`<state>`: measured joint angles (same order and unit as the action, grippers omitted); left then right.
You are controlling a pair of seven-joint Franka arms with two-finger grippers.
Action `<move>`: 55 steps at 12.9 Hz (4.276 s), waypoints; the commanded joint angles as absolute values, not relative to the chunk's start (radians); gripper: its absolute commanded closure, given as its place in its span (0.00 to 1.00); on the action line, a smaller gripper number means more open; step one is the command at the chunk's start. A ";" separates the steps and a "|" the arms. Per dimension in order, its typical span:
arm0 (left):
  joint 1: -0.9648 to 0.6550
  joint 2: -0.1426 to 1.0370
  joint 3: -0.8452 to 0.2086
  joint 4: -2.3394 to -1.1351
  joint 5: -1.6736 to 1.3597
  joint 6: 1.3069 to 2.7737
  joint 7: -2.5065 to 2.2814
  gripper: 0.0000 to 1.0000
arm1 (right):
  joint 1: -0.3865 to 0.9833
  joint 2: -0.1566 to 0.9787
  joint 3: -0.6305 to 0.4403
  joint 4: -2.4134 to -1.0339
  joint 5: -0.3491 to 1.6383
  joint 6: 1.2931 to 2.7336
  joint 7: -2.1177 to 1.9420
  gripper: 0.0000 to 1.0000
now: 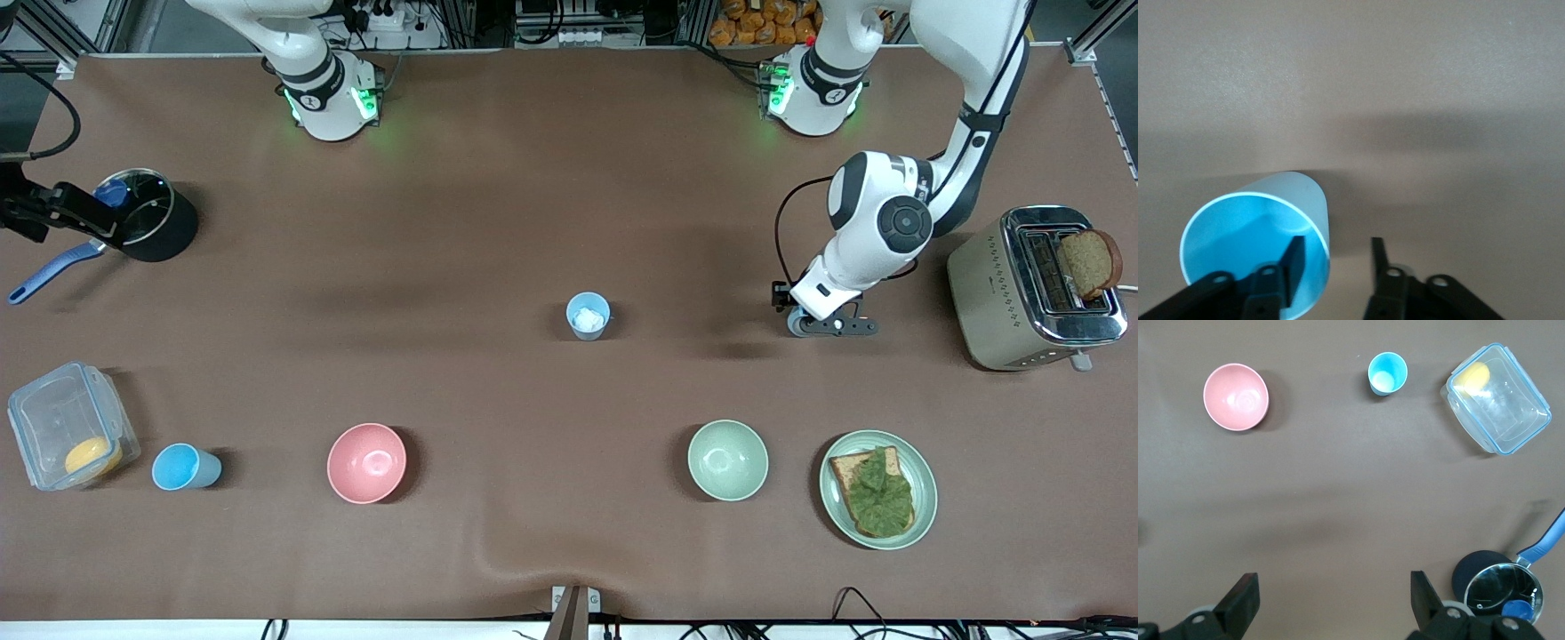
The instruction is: Stack blue cups with both arms
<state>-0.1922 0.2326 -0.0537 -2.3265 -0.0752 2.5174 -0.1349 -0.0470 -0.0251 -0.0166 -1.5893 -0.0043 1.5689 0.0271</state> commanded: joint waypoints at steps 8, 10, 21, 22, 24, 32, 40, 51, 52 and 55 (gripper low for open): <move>-0.282 0.101 -0.089 -2.134 -0.041 2.358 -0.141 1.00 | -0.066 -0.064 -0.005 -1.594 -0.020 1.525 0.005 0.00; -0.343 0.113 -0.127 -2.009 -0.049 2.280 -0.156 1.00 | -0.064 -0.066 -0.009 -1.591 -0.017 1.502 0.006 0.00; -0.745 0.489 -0.109 -1.609 -0.060 2.201 -0.652 1.00 | -0.055 -0.060 -0.009 -1.572 -0.002 1.425 0.009 0.00; -0.753 0.503 -0.101 -1.594 -0.058 2.201 -0.655 1.00 | -0.054 -0.058 -0.009 -1.572 -0.002 1.422 0.009 0.00; -0.752 0.506 -0.101 -1.595 -0.057 2.201 -0.657 1.00 | -0.048 -0.055 -0.008 -1.571 0.000 1.417 0.011 0.00; -0.749 0.538 -0.072 -1.601 -0.057 2.203 -0.640 1.00 | -0.035 -0.054 -0.002 -1.572 0.006 1.416 0.020 0.00; -0.752 0.537 -0.026 -1.594 -0.058 2.204 -0.647 0.54 | -0.029 -0.051 -0.003 -1.572 0.014 1.410 0.021 0.00; -0.459 0.240 -0.015 -1.797 -0.055 2.191 -0.528 0.00 | -0.038 -0.049 -0.008 -1.574 0.014 1.405 0.011 0.00; -0.401 0.179 -0.017 -1.822 -0.055 2.134 -0.502 0.00 | -0.038 -0.049 -0.008 -1.574 0.014 1.405 0.011 0.00; -0.194 0.002 -0.023 -1.867 -0.054 1.907 -0.257 0.00 | -0.038 -0.049 -0.008 -1.574 0.014 1.404 0.011 0.00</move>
<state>-0.2933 0.1487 -0.0032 -1.7703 -0.0606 1.9786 -0.3751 -0.0367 -0.0469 -0.0064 -1.5774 0.0015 1.4133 0.0148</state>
